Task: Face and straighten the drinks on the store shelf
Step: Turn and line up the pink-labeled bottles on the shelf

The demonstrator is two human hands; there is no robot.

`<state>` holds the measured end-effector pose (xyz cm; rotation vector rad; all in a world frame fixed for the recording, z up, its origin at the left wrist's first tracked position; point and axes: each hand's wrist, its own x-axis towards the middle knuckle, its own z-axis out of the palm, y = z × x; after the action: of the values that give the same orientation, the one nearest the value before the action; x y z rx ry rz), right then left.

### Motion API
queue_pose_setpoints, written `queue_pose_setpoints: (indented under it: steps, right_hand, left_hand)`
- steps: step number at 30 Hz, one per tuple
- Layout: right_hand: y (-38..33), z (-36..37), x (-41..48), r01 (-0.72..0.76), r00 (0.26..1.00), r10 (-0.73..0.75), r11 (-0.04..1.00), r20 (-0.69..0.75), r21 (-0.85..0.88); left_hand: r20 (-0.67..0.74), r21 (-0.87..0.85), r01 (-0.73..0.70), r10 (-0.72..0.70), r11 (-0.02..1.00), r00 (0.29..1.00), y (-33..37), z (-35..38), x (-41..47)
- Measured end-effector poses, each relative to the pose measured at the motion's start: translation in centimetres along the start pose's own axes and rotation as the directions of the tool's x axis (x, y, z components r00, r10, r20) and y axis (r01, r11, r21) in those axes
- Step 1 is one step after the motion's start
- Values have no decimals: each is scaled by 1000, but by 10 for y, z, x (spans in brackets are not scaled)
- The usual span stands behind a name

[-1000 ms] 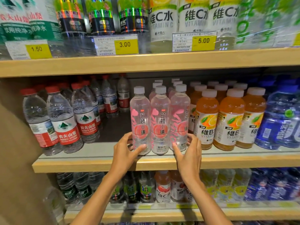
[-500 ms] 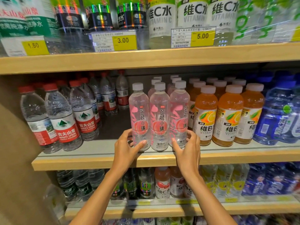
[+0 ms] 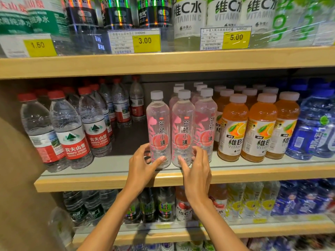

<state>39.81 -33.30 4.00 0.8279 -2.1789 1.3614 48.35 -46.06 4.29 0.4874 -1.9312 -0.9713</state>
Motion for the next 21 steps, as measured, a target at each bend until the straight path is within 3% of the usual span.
queue_pose_setpoints:
  steps: [8,13,18,21]
  right_hand:
    - [-3,1,6,1,999,0,1000,40,-21]
    - [25,-25,17,24,992,-19,999,-125,36]
    - [43,-25,37,-119,983,108,991,150,68]
    - [46,-22,40,-130,977,114,988,180,81]
  left_hand:
    - [9,-20,7,-7,1000,1000,-1,-3,-1]
    - [17,-27,20,-20,999,1000,-3,-4,0]
    - [15,-26,26,-25,999,1000,-4,-2,-1]
    - [3,-22,32,-32,999,999,-5,-3,-2]
